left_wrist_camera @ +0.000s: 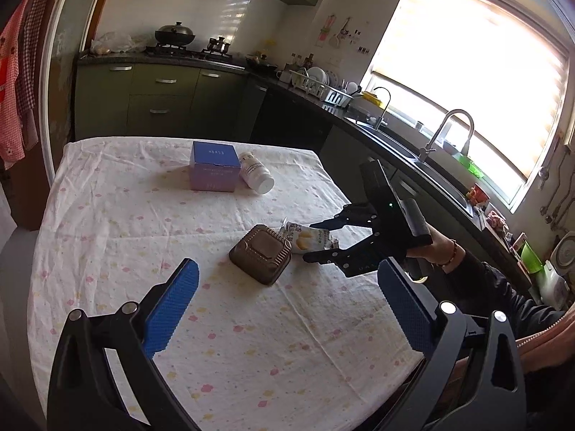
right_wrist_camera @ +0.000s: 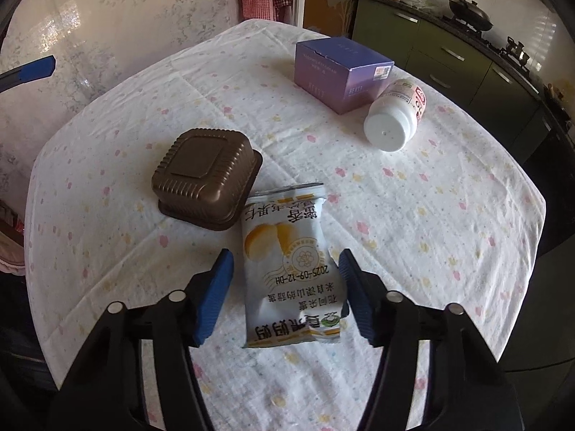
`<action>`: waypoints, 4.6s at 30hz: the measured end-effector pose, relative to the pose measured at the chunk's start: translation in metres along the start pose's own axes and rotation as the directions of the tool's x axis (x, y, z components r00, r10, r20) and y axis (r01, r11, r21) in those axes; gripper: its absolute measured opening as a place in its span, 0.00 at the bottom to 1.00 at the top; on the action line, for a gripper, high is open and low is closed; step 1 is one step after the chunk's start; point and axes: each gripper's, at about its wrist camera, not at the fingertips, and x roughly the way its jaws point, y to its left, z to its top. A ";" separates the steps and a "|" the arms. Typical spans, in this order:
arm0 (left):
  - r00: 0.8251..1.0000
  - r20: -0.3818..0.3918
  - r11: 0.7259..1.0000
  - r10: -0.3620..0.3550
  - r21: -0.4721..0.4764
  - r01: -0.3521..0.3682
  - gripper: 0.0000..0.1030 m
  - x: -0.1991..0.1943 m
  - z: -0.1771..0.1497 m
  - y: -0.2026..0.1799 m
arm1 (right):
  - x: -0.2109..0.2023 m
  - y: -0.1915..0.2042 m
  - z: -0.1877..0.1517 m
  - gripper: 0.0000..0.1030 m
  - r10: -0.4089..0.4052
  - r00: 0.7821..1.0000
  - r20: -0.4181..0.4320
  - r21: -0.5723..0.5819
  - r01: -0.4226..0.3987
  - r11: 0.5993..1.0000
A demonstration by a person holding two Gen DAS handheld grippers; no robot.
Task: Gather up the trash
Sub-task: 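Grasp the white snack bag with the right gripper, then carry the snack bag with the right gripper into the bin and release, then grasp the brown plastic container with the left gripper, then carry the brown container with the left gripper over the bin and release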
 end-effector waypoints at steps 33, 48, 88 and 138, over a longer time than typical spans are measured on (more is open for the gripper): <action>0.994 -0.092 0.997 -0.062 0.047 0.067 0.95 0.045 -0.008 -0.029 | -0.109 -0.065 -0.174 0.43 -0.397 0.918 0.006 0.585 0.319 0.746; 0.991 -0.131 0.995 -0.040 0.084 0.051 0.95 0.065 -0.009 -0.039 | -0.108 -0.084 -0.216 0.62 -0.540 0.835 -0.108 0.668 0.463 0.582; 0.949 -0.315 0.893 0.015 0.432 0.130 0.65 0.197 0.006 0.012 | -0.105 -0.026 -0.181 0.68 -0.456 0.887 0.074 0.718 0.270 0.642; 0.858 -0.482 0.863 -0.178 0.342 0.371 0.80 0.403 0.025 -0.294 | -0.195 -0.016 -0.375 0.71 -0.603 0.798 0.015 0.922 0.223 0.317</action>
